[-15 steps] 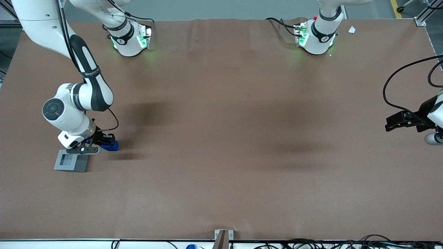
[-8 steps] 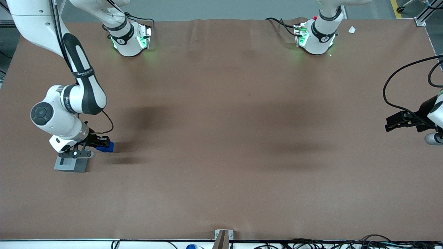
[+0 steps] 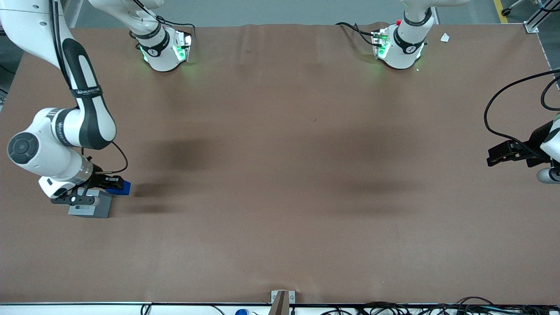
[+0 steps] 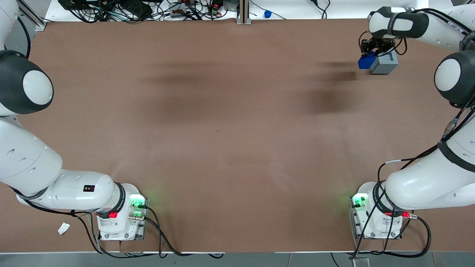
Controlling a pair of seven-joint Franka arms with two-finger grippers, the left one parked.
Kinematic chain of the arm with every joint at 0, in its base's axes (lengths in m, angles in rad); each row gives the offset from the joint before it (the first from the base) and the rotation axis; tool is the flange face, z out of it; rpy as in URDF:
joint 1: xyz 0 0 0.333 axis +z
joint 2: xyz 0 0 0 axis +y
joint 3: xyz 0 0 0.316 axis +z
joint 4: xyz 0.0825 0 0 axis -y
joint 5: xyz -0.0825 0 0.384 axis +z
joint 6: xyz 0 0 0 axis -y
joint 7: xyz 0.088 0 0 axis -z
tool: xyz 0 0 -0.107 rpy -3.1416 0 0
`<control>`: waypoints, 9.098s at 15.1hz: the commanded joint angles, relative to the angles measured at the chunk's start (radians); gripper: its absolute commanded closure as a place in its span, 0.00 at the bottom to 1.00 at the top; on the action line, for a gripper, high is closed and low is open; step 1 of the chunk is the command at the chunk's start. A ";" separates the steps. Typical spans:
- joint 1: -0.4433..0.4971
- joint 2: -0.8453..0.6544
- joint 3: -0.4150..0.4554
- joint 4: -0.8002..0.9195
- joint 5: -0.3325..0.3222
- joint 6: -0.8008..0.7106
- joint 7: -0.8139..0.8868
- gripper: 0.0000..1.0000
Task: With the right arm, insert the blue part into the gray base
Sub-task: 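Lift the blue block and carry it over the gray base, then lower the blue block into the gray base's square opening, then open the right gripper and raise it away from the base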
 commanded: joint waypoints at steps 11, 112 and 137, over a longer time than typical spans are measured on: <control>-0.124 0.079 0.008 0.222 -0.037 -0.119 -0.023 0.99; -0.190 0.228 0.014 0.334 -0.017 -0.121 -0.161 0.00; 0.011 -0.188 0.020 0.434 -0.017 -0.668 0.049 0.00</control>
